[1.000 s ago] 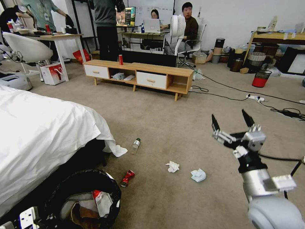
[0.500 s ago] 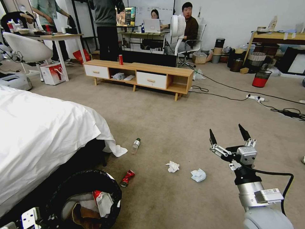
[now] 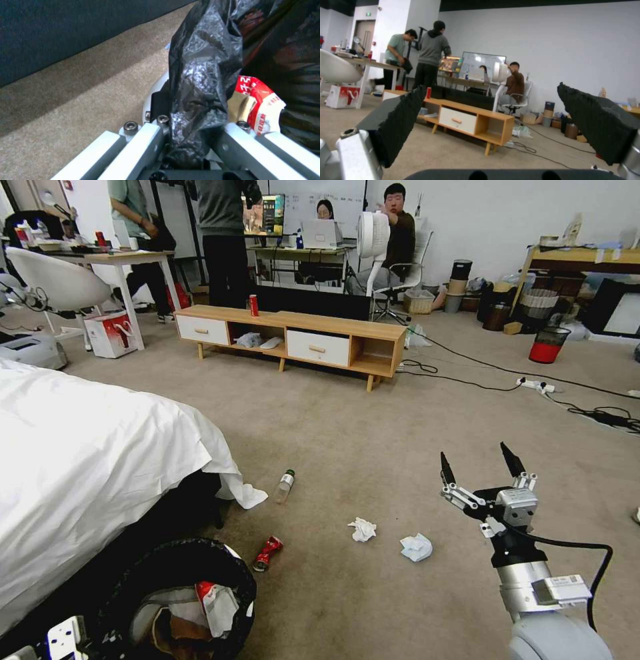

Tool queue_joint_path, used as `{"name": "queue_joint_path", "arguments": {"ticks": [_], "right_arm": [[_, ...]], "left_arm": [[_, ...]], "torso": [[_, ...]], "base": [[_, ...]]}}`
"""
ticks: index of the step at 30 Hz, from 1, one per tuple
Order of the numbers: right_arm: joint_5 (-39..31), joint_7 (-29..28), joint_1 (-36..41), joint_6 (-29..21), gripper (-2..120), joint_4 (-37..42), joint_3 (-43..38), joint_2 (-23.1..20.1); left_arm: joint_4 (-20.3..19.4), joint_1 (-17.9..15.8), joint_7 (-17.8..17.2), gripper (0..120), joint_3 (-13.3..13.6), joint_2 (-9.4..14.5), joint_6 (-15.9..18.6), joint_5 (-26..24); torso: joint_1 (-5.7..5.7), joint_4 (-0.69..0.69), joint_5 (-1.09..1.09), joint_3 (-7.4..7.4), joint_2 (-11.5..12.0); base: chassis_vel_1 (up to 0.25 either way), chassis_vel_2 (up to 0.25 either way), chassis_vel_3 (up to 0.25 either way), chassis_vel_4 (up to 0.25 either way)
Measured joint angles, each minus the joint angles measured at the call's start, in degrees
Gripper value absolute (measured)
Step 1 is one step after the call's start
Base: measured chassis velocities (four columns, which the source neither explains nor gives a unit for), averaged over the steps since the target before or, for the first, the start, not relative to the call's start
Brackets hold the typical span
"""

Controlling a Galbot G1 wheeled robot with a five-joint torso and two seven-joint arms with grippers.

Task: Pick up the trash bin, then pick up the garbage from the floor and place it into the trash bin.

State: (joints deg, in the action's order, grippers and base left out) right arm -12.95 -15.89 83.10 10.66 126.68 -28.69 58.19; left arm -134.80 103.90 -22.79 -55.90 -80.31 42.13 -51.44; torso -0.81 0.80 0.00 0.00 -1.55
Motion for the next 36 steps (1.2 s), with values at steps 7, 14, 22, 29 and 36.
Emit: {"name": "queue_joint_path", "arguments": {"ticks": [7,14,22,29,36], "right_arm": [[-0.2,0.0,0.42,0.22,100,0.2,-0.07,0.11],[-0.49,-0.08,0.63,0.25,100,0.37,-0.42,-0.32],[-1.06,-0.23,0.33,0.21,100,0.53,-0.64,-0.67],[-1.08,-0.27,0.26,0.21,100,0.5,-0.8,-0.44],[-1.06,-0.27,0.33,0.31,100,0.2,-1.08,-0.29]], "left_arm": [[-0.08,0.38,0.23,1,0.0,0.3,-0.16,0.17],[-0.37,0.59,0.68,1,-0.02,0.23,-0.25,0.53],[-0.81,1.11,0.79,1,-0.23,0.23,-0.25,0.56],[-1.04,1.37,0.81,1,-0.36,0.24,-0.28,0.55],[-1.07,1.27,0.81,1,-0.5,0.51,-0.31,0.36]], "torso": [[0.0,0.0,0.0,0.0,0.0],[0.0,0.0,0.0,0.0,0.0],[0.0,0.0,0.0,0.0,0.0],[0.0,0.0,0.0,0.0,0.0],[0.0,0.0,0.0,0.0,0.0]], "base": [[0.0,0.0,0.0,0.0],[0.0,0.0,0.0,0.0],[0.0,0.0,0.0,0.0],[0.0,0.0,0.0,0.0],[0.0,0.0,0.0,0.0]]}}
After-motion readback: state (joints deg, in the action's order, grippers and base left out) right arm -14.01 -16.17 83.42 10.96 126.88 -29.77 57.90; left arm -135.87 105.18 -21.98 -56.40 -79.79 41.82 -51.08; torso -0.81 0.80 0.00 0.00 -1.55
